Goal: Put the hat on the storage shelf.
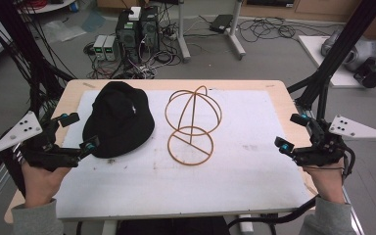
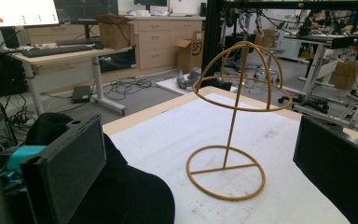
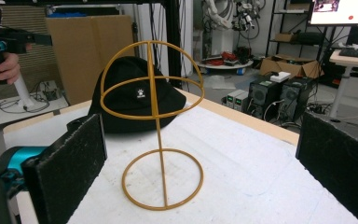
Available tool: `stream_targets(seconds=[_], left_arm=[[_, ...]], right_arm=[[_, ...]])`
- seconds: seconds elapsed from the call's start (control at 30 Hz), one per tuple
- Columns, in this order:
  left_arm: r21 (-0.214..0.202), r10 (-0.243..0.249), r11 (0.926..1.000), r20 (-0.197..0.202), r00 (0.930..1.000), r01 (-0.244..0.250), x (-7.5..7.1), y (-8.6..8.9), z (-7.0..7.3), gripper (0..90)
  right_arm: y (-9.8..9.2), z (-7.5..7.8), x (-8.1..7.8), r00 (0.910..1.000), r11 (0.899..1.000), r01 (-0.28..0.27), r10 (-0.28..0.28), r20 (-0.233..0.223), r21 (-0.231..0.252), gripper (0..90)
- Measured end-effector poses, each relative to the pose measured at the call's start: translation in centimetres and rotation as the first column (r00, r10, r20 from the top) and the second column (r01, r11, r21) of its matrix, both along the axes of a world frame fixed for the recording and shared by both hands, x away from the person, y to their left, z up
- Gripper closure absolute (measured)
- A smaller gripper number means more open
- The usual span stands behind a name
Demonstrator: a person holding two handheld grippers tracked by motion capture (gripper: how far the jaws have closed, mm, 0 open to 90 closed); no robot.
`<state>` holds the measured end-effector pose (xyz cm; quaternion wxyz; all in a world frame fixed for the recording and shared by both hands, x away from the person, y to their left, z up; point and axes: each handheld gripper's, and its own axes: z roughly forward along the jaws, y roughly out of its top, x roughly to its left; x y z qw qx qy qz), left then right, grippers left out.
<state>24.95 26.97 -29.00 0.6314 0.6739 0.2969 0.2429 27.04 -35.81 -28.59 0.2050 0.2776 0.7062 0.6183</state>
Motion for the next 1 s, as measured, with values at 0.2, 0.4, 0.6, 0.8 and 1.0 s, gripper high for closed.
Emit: stream_targets(seconds=[0.2, 0.4, 0.6, 0.8, 1.0], left_arm=[[-0.012, -0.001, 0.9999, 0.001, 1.0000, 0.001, -0.10, -0.07, 0.07, 2.6], [-0.007, 0.010, 0.9999, 0.002, 1.0000, -0.010, -0.07, -0.02, 0.07, 2.6], [-0.004, 0.022, 0.9998, 0.000, 0.9998, -0.022, -0.03, 0.00, 0.04, 2.6], [-0.016, 0.054, 0.9984, -0.016, 0.9984, -0.054, 0.26, 0.16, -0.11, 2.6], [-0.025, 0.077, 0.9966, -0.022, 0.9968, -0.078, 0.38, 0.41, -0.24, 2.6]], right_arm=[[-0.05, -0.04, 0.11, 1.0000, 1.000, -0.003, 0.003, 0.003, -0.004, 0.8], [-0.29, -0.09, 0.12, 1.0000, 1.000, 0.003, -0.003, -0.003, -0.001, 0.8], [-0.33, -0.20, 0.22, 1.0000, 1.000, 0.003, -0.003, -0.003, -0.005, 0.8], [-0.43, -0.20, 0.12, 0.9999, 1.000, 0.005, -0.005, -0.010, 0.003, 0.8], [-0.15, -0.34, 0.21, 1.0000, 1.000, 0.000, 0.000, -0.009, -0.006, 0.8]])
